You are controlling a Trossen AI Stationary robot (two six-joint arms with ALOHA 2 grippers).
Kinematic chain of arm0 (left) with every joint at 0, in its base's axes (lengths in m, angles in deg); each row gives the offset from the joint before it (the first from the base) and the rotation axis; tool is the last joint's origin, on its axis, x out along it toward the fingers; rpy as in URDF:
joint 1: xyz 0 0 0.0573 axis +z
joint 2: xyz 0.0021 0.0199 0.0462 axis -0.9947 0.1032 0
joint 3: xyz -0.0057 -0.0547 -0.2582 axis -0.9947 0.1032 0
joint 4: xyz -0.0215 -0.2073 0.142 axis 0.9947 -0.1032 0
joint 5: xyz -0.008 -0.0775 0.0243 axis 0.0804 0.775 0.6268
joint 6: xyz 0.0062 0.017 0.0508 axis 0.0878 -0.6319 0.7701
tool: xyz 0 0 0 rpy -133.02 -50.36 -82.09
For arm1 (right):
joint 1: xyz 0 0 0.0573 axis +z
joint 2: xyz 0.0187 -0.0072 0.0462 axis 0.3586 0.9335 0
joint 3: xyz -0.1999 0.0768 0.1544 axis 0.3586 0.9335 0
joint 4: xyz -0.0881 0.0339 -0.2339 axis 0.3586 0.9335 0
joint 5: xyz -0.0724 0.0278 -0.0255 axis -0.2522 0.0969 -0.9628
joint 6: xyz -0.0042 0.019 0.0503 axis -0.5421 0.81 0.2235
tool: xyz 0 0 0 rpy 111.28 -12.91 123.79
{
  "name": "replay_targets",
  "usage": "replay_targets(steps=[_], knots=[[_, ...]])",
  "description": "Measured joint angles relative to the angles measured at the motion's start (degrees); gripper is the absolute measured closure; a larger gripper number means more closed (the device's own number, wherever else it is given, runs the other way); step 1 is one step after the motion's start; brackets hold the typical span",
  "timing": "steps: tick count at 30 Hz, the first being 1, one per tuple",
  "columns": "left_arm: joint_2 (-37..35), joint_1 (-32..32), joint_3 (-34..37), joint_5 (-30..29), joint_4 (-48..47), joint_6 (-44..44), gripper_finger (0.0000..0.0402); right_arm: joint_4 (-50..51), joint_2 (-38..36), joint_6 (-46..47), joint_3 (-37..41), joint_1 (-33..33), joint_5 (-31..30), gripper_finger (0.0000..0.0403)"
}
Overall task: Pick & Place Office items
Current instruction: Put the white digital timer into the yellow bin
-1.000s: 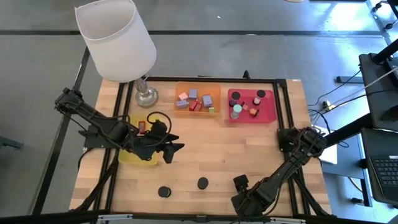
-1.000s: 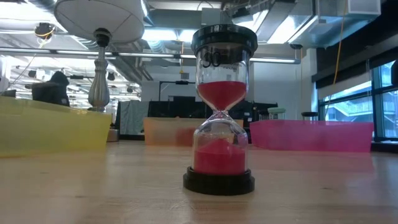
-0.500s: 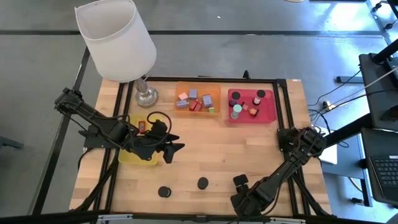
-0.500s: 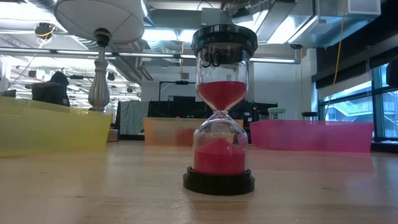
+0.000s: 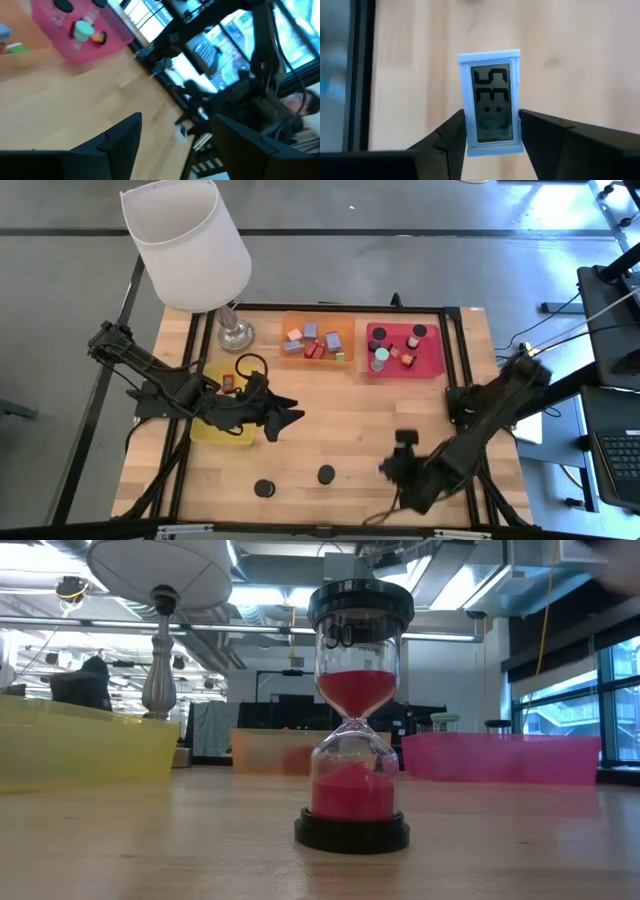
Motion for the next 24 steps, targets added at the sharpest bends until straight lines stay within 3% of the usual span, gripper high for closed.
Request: replay_targets(steps=[6,11,14,24], knots=[[-0.01,0.69,0.0,-0.04,5.15,-2.82,0.0162,0.63,-11.01,7.73,-0.09,-4.77,-18.03,0.0242],[0.07,2.14,0.0,0.06,6.68,-6.61,0.0162,-0.44,-15.94,8.62,-0.09,-11.81,-22.6,0.0242],[0.92,3.41,0.0,0.18,7.51,-8.64,0.0162,-3.71,-16.82,4.18,-0.11,-16.33,-20.93,0.0242],[7.33,12.0,0.0,11.97,8.86,-12.76,0.0162,-15.98,-16.42,-13.46,-0.11,-29.5,-2.09,0.0242]])
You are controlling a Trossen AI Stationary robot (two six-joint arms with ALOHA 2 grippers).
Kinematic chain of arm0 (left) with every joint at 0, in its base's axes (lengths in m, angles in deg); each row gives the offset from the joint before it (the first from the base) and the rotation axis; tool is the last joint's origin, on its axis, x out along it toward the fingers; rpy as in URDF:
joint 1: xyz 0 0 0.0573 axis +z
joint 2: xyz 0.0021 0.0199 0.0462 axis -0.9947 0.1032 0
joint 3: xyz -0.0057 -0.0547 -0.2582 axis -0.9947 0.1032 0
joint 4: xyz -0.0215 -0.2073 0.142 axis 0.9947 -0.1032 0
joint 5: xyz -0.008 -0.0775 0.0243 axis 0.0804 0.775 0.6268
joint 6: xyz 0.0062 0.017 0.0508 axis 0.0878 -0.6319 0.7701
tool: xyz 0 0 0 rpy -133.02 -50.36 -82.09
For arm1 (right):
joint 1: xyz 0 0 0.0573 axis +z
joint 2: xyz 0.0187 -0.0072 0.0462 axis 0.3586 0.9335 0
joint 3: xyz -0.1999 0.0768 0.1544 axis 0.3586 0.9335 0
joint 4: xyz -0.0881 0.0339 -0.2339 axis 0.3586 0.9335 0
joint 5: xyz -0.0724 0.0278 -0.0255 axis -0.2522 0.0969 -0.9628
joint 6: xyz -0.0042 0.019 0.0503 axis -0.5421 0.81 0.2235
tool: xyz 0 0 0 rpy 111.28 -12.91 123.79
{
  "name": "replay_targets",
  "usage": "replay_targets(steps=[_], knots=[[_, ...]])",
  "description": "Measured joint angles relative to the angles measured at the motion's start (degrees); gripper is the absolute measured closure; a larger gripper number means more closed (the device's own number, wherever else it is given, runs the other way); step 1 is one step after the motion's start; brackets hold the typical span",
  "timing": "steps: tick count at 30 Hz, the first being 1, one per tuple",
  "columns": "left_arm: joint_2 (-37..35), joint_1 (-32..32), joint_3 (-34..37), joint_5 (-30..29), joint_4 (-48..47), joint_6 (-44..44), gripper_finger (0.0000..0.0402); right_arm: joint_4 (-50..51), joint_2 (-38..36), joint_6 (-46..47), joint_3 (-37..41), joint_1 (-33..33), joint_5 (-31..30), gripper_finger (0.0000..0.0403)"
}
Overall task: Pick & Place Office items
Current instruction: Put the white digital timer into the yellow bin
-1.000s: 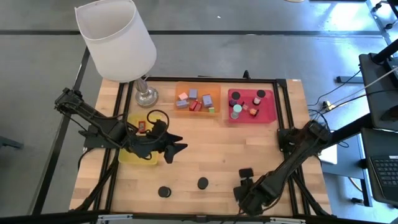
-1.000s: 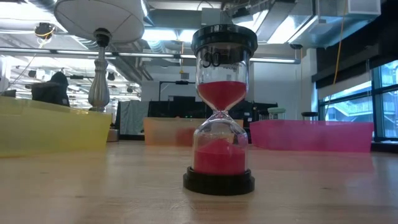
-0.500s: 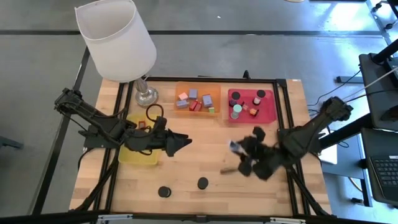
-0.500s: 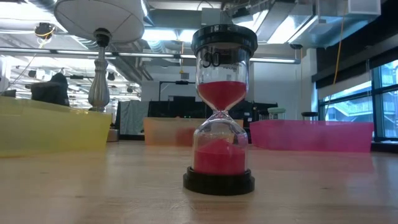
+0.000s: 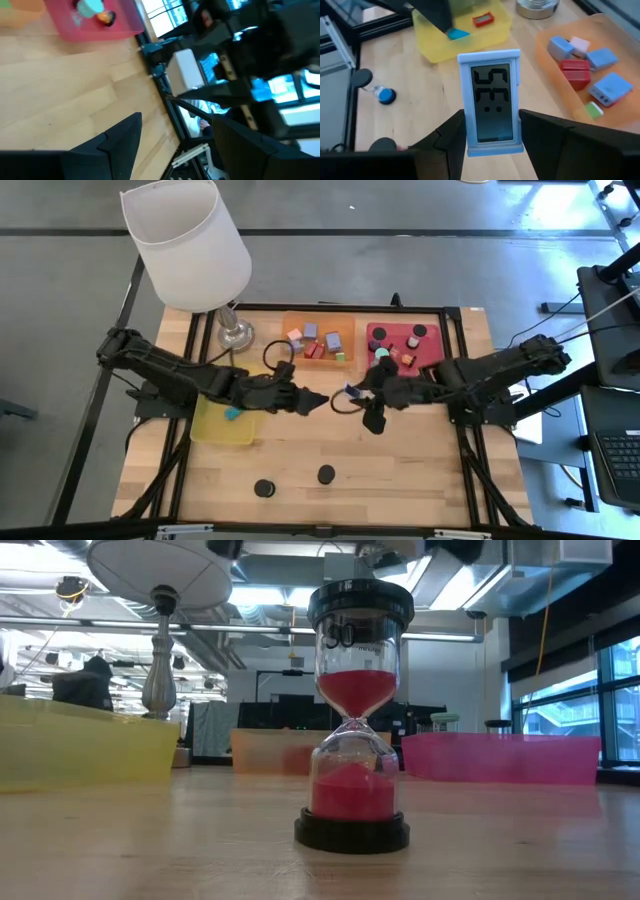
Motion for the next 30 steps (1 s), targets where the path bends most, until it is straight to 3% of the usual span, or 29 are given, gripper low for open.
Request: replay_targets(steps=[7,15,24,30], knots=[[3.04,6.01,0.02,6.23,1.8,-3.36,0.0162,0.47,0.0,-7.26,0.0,-3.83,7.35,0.0241],[8.32,8.93,0.01,13.03,13.87,-5.41,0.0162,1.73,1.84,-13.06,-0.09,-5.66,10.12,0.0241],[11.28,10.71,0.11,18.44,12.35,-6.06,0.0162,2.11,5.85,-16.24,-0.09,-6.57,11.98,0.0241],[11.21,11.95,0.04,18.7,8.94,-5.75,0.0162,1.9,6.1,-15.46,-0.09,-7.16,12.05,0.0241]])
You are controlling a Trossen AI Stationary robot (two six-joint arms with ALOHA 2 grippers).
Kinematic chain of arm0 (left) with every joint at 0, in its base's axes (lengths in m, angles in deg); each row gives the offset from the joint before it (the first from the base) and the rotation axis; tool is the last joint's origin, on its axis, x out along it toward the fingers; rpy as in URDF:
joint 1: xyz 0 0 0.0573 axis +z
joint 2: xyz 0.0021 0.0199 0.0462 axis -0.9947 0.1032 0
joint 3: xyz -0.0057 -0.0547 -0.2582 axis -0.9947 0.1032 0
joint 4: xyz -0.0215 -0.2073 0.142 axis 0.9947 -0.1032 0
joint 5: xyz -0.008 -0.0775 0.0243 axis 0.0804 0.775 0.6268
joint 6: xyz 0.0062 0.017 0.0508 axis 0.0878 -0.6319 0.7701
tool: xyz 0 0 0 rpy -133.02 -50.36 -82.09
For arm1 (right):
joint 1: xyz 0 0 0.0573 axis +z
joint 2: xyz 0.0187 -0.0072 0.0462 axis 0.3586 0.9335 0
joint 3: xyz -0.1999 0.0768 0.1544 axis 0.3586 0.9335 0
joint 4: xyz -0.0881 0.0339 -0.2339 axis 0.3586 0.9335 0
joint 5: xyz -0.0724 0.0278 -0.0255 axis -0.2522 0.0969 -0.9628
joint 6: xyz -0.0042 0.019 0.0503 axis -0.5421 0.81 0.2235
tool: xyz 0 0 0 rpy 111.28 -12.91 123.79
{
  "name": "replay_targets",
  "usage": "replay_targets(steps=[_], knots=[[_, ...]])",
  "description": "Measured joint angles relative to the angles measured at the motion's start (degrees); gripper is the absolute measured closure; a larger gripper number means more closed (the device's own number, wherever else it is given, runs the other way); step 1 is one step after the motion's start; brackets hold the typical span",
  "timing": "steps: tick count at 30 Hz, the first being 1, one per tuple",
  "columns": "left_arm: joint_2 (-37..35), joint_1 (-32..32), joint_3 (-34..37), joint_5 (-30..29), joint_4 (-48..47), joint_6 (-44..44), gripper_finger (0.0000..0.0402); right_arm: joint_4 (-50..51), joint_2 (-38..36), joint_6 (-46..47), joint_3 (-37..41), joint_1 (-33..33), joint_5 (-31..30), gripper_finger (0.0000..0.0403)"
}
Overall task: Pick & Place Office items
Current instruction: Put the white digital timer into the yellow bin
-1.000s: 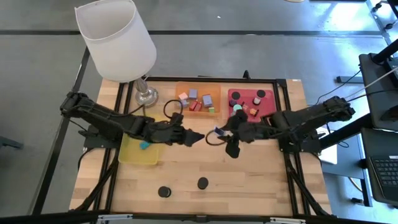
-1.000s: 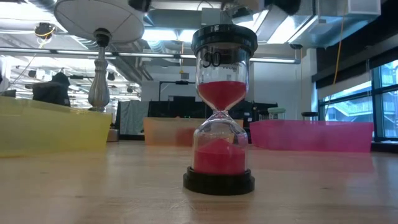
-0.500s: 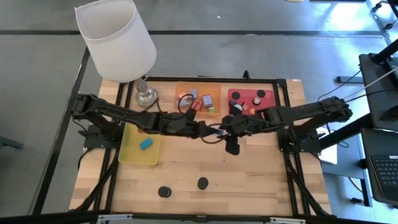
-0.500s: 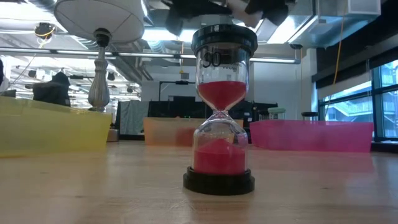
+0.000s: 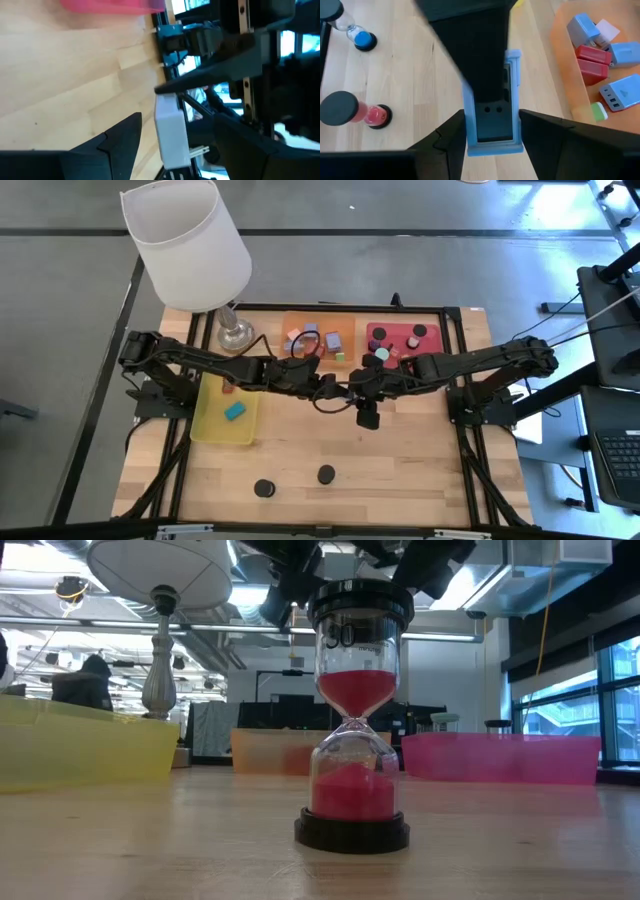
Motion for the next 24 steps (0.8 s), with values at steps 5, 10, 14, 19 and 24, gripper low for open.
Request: replay_targets(steps=[5,10,14,19,24], knots=[[-0.02,0.59,-0.02,2.33,-2.03,0.89,0.0178,0.09,0.0,0.02,0.0,0.06,-0.02,0.0241],[-0.02,0.6,-0.02,3.71,-2.59,0.48,0.0219,0.09,0.0,1.04,0.0,0.02,-0.23,0.0241],[-0.02,0.57,-0.02,3.87,-2.57,0.06,0.0252,0.04,0.16,1.13,0.0,0.02,-0.24,0.0241],[-0.07,0.57,-0.07,4.51,-2.58,-0.17,0.0286,-0.15,0.57,1.91,0.02,0.04,-0.03,0.0241],[-0.09,0.57,-0.07,5.66,-2.69,-0.73,0.0309,-0.15,0.85,3.41,0.04,0.07,0.22,0.0241]])
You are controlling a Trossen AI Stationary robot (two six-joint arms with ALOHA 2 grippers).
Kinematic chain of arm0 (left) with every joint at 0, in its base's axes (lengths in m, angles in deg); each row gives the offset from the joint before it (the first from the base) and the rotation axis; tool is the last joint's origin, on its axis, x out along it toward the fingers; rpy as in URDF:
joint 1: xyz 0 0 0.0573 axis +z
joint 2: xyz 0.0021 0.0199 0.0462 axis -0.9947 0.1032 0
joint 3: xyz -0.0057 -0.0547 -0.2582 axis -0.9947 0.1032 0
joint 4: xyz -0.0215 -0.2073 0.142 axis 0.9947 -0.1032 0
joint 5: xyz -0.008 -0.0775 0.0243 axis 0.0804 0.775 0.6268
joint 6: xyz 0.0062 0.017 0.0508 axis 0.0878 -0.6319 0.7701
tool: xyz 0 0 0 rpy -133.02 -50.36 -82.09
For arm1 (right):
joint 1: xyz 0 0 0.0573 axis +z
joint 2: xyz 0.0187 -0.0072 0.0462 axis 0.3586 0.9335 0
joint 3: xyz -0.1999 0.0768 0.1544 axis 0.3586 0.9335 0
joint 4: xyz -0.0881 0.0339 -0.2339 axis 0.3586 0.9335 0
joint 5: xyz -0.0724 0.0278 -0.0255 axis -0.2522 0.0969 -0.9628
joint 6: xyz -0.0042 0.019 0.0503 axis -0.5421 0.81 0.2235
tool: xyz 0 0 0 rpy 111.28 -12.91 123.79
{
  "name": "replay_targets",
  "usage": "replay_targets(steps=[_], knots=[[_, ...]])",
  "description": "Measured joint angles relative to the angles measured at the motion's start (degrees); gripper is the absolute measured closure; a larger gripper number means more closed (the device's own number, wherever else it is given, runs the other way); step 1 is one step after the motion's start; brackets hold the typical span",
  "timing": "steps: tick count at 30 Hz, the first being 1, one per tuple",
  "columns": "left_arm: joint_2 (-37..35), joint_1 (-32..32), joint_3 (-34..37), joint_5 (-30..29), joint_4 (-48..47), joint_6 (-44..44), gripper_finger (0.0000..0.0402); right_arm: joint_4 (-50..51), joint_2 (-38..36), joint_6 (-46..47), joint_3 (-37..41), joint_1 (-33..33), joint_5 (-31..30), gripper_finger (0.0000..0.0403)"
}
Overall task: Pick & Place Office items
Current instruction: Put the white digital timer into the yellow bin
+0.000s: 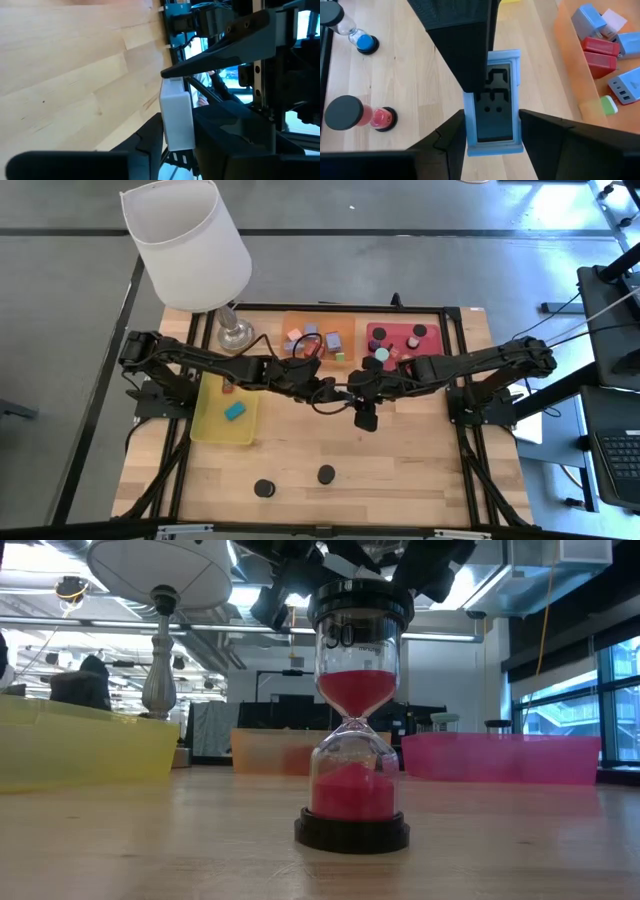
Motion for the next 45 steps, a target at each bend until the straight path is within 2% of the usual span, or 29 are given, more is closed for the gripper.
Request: replay_targets(steps=[13,30,36,45], knots=[[-0.02,0.02,0.04,1.6,-1.68,-1.18,0.0319,-0.69,1.08,1.23,0.0,0.0,0.2,0.0231],[-0.02,0.24,0.02,1.88,-2.05,-0.68,0.0327,-0.66,1.07,1.06,0.0,-0.01,0.23,0.0119],[-0.02,0.96,0.02,2.72,-2.07,-0.09,0.0328,-0.49,0.66,1.87,0.0,-0.26,8.91,0.0092],[0.0,1.57,0.0,5.39,-4.11,1.99,0.0328,11.97,-5.14,1.05,0.0,-2.7,8.07,0.0087]])
